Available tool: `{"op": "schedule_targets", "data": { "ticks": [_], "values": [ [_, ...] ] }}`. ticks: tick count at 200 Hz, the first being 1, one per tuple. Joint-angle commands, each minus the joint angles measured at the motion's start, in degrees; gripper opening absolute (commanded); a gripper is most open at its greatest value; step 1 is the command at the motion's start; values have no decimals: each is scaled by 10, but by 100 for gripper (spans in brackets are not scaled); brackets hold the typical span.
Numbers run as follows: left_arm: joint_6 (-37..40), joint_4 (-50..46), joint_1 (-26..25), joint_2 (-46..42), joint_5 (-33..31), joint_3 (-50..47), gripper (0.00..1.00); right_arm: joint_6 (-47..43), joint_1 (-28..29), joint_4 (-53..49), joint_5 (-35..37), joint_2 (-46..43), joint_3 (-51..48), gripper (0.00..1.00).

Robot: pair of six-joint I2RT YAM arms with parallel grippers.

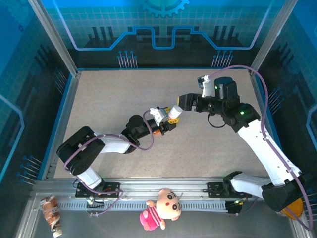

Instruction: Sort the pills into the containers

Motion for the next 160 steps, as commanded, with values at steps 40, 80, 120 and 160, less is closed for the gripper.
{"op": "schedule_targets", "data": {
  "ticks": [40, 80, 120, 160],
  "values": [
    [2, 26, -2, -21, 16, 1, 0, -228, -8, -159, -45, 84, 106, 82],
    [1, 25, -1, -20, 18, 3, 0, -266, 12, -193, -36, 112, 126, 83],
    [0, 25, -2, -19, 18, 4, 0, -266, 14, -186, -37, 129, 123, 83],
    [0, 27, -1, -19, 18, 2, 0, -264, 14, -181, -47, 144, 124, 78]
  ]
}}
